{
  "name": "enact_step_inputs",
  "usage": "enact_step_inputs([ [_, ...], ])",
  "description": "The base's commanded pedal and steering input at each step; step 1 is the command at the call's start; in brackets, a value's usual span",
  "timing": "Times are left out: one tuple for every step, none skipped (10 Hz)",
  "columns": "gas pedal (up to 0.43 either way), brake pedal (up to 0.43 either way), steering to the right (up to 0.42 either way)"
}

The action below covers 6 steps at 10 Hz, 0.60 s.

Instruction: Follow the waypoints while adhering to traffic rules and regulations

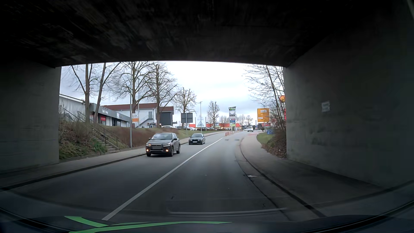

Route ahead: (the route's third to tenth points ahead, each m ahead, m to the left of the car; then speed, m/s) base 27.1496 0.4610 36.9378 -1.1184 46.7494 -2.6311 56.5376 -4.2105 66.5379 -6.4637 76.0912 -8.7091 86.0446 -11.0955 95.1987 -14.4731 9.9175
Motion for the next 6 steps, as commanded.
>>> enact_step_inputs([
  [0.087, 0.000, 0.016],
  [0.087, 0.000, 0.016],
  [0.087, 0.000, 0.016],
  [0.087, 0.000, 0.016],
  [0.087, 0.000, 0.016],
  [0.087, 0.000, 0.016],
])
